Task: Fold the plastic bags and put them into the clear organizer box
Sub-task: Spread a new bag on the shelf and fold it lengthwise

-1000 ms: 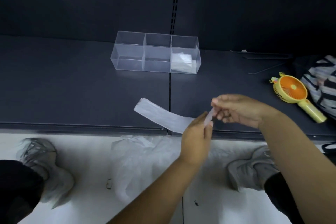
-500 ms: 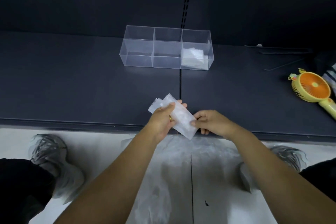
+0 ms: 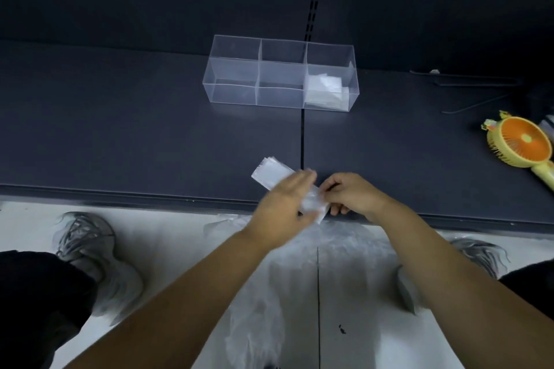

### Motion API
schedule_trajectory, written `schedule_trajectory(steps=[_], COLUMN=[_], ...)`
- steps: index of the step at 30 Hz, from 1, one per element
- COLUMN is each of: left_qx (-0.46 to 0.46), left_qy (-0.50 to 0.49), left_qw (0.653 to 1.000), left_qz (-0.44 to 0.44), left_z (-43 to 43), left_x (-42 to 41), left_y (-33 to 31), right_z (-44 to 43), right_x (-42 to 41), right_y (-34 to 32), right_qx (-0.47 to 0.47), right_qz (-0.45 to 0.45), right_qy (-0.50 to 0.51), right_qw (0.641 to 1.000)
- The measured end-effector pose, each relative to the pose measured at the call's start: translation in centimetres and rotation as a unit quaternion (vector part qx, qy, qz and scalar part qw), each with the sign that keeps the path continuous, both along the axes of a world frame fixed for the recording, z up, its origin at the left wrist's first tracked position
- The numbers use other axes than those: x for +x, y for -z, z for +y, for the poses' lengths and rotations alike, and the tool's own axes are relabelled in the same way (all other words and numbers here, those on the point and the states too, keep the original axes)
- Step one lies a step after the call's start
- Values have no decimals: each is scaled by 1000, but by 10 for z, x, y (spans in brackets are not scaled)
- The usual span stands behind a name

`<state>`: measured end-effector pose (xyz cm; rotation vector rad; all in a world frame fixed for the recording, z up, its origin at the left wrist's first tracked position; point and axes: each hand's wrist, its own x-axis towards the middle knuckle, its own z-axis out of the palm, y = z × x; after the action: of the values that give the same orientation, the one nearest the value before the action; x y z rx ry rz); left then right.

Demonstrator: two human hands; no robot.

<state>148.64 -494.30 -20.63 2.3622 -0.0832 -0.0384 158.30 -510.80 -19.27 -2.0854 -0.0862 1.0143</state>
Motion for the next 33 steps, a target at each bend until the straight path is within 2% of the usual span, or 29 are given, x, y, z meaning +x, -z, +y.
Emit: schedule_trajectory(steps=[1,2,6,8,11,13,15,17,22,25,27,29,31,33], left_qx=[28,43,-1,-60,-199,-300,-353,-378,-386,-411,-386,-256,-69,71], left_qy=[59,76,-41,-117,-207,-253,-282,-290,-300,-375,-432,-456,-383,-216], left_qw=[998,996,999,991,957,916,883,864,853,812,803,850,920,969], left_qz=[25,31,-36,-22,30,82,130,165,182,173,138,65,-45,-100], left_z=[-7,-11,-11,-11,-5,3,12,18,23,26,30,33,33,32], left_x=[-8,-15,-25,-26,-20,-12,-4,2,8,13,15,13,10,9], left_y=[7,14,20,14,7,2,-4,-4,0,5,8,8,6,12], right_z=[1,1,2,3,5,12,23,35,52,57,60,63,66,69], right_x=[-1,-2,-6,-6,-2,-6,-14,-21,-23,-21,-18,-16,-15,-16], right_y=[-3,-6,-23,-31,-36,-31,-20,-9,6,9,9,10,11,10], right_qx=[1,4,63,80,72,103,117,116,87,56,34,14,-1,-13], right_qz=[9,24,103,79,-16,6,29,8,-58,-72,-81,-94,-109,-123], right_qy=[7,17,68,76,46,10,-2,26,116,131,129,123,117,107], right_qw=[1000,1000,990,991,996,995,993,993,988,987,988,988,987,987])
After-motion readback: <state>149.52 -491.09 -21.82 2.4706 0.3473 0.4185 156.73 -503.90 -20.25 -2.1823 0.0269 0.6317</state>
